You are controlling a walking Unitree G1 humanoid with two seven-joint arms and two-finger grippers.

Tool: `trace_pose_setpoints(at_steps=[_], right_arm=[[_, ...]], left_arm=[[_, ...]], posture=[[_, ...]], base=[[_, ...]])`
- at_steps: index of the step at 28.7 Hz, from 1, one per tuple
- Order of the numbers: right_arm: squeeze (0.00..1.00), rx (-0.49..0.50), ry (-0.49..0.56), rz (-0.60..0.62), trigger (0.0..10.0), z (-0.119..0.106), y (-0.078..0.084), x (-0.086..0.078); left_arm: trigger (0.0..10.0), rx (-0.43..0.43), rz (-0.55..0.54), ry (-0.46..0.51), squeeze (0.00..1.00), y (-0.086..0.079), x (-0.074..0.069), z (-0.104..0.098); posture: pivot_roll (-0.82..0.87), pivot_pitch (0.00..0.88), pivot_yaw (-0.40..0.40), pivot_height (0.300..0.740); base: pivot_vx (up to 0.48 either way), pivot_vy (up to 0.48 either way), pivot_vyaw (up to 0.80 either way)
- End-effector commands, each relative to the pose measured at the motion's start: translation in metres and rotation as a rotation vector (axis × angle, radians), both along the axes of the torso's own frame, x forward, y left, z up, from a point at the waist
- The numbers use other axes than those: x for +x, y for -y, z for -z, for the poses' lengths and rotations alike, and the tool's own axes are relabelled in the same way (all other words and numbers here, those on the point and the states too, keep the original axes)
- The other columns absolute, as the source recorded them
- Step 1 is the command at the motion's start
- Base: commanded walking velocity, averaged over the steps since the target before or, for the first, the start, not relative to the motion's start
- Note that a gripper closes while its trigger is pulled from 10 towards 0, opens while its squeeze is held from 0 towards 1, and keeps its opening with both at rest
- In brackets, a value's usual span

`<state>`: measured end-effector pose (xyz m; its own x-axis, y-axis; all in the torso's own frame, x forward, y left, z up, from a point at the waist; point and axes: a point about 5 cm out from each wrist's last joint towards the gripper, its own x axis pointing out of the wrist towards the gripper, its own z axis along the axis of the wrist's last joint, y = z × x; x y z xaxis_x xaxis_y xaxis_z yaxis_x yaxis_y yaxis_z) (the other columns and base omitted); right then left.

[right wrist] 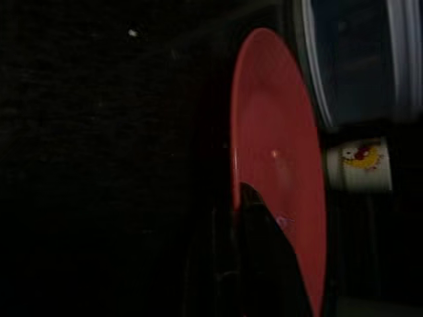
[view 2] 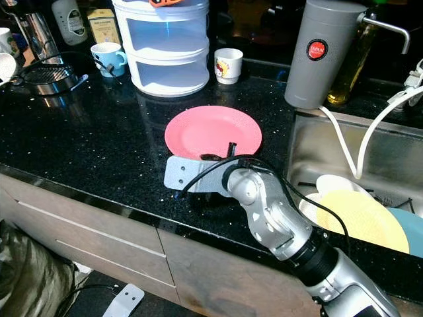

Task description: Kitchen organization

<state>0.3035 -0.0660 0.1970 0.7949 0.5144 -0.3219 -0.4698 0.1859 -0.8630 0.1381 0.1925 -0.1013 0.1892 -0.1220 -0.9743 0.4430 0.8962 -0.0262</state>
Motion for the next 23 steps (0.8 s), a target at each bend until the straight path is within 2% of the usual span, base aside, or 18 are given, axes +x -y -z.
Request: trace_pose_setpoints(at_steps=[1, 4, 5, 8, 9, 10, 12, 13, 15, 16, 17, 18, 21, 22, 23], right_arm=[[0.0, -0.004, -0.011, 0.013, 0.0, 0.007, 0.001, 0.002], [0.0, 0.032, 0.058, 0.021, 0.0, 0.001, 0.0, 0.004], [0.0, 0.086, 0.148, 0.04, 0.0, -0.008, 0.0, 0.006], [0.0, 0.12, 0.195, 0.046, 0.0, -0.013, -0.001, 0.007], [0.0, 0.198, 0.264, 0.048, 0.0, -0.024, -0.002, 0.006], [0.0, 0.329, 0.322, 0.045, 0.0, -0.04, -0.004, 0.004], [0.0, 0.547, 0.388, 0.042, 0.0, -0.065, -0.003, -0.001], [0.0, 0.547, 0.388, 0.042, 0.0, -0.065, -0.003, -0.001], [0.0, 0.835, 0.317, 0.064, 0.0, -0.086, 0.003, -0.001], [0.0, 0.835, 0.317, 0.064, 0.0, -0.086, 0.003, -0.001], [0.0, 0.941, 0.297, 0.064, 0.0, -0.096, 0.007, -0.001], [0.0, 1.004, 0.309, 0.069, 0.0, -0.106, 0.013, -0.001], [0.0, 1.035, 0.385, 0.114, 0.0, -0.12, 0.029, 0.0], [0.0, 1.028, 0.482, 0.2, 0.0, -0.128, 0.05, 0.002], [0.0, 1.028, 0.482, 0.2, 0.0, -0.128, 0.05, 0.002]], left_arm=[[10.0, -0.001, 0.01, -0.013, 0.0, 0.001, -0.003, 0.001], [10.0, -0.001, 0.011, -0.013, 0.0, 0.002, -0.003, 0.001], [10.0, -0.001, 0.012, -0.013, 0.0, 0.002, -0.003, 0.001], [10.0, -0.001, 0.012, -0.013, 0.0, 0.002, -0.003, 0.001], [10.0, -0.001, 0.012, -0.013, 0.0, 0.002, -0.003, 0.001], [10.0, 0.0, 0.012, -0.012, 0.0, 0.002, -0.003, 0.001], [10.0, 0.0, 0.013, -0.011, 0.0, 0.002, -0.003, 0.001], [10.0, 0.0, 0.013, -0.011, 0.0, 0.002, -0.003, 0.001], [10.0, 0.001, 0.014, -0.011, 0.0, 0.001, -0.003, 0.001], [10.0, 0.001, 0.014, -0.011, 0.0, 0.001, -0.003, 0.001], [10.0, 0.001, 0.015, -0.011, 0.0, 0.001, -0.002, 0.001], [10.0, 0.001, 0.016, -0.01, 0.0, 0.001, -0.002, 0.001], [10.0, 0.001, 0.017, -0.01, 0.0, 0.001, -0.002, 0.001], [10.0, 0.002, 0.017, -0.009, 0.0, 0.001, -0.001, 0.001], [10.0, 0.002, 0.017, -0.009, 0.0, 0.001, -0.001, 0.001]], posture=[[-0.03, 0.0, -0.036, 0.74], [-0.03, 0.0, -0.035, 0.74], [-0.03, 0.0, -0.036, 0.74], [-0.03, 0.0, -0.034, 0.74], [-0.03, 0.0, -0.036, 0.74], [-0.03, 0.0, -0.034, 0.74], [-0.03, 0.0, -0.034, 0.74], [-0.03, 0.0, -0.034, 0.74], [-0.04, 0.0, -0.028, 0.74], [-0.04, 0.0, -0.028, 0.74], [-0.04, 0.0, -0.025, 0.74], [-0.04, 0.0, -0.023, 0.74], [-0.04, 0.0, -0.024, 0.74], [-0.04, 0.0, -0.021, 0.74], [-0.04, 0.0, -0.021, 0.74]], base=[[0.0, 0.0, 0.0], [0.0, 0.0, 0.0], [0.0, 0.0, 0.0], [0.0, 0.0, 0.0], [0.0, 0.0, 0.0], [0.0, 0.0, 0.0], [0.0, 0.0, 0.0], [0.0, 0.0, 0.0], [0.0, 0.0, 0.0], [0.0, 0.0, 0.0], [0.0, 0.0, 0.0], [0.0, 0.0, 0.0], [0.0, 0.0, 0.0], [0.0, 0.0, 0.0], [0.0, 0.0, 0.0]])
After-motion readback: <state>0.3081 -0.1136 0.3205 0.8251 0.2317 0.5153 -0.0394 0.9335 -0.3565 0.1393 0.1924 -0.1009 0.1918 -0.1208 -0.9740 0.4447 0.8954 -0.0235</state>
